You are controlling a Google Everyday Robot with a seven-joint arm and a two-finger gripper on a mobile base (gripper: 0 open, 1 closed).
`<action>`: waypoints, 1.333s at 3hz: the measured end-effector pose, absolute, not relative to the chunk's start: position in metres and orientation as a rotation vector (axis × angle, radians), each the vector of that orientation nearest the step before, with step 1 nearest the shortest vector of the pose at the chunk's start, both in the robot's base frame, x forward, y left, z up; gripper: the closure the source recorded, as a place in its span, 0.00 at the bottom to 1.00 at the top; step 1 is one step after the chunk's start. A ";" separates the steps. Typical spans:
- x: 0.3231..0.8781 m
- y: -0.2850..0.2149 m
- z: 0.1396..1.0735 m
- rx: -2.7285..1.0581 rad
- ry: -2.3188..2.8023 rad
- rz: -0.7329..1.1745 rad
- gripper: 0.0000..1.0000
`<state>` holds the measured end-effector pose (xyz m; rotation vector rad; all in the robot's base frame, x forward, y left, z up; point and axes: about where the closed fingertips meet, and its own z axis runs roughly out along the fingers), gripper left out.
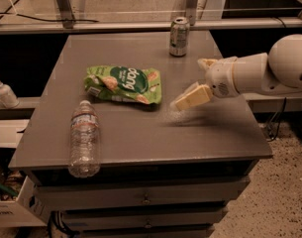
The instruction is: Move green rice chip bag near water bottle
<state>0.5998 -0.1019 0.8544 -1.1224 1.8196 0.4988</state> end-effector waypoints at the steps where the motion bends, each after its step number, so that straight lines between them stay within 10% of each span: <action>1: 0.598 -0.119 0.856 -1.124 1.819 0.487 0.00; 4: 0.592 -0.143 0.876 -1.161 1.684 0.514 0.00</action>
Offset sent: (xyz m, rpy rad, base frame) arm -0.0028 -0.0426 0.0130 -0.0023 -0.0472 0.0243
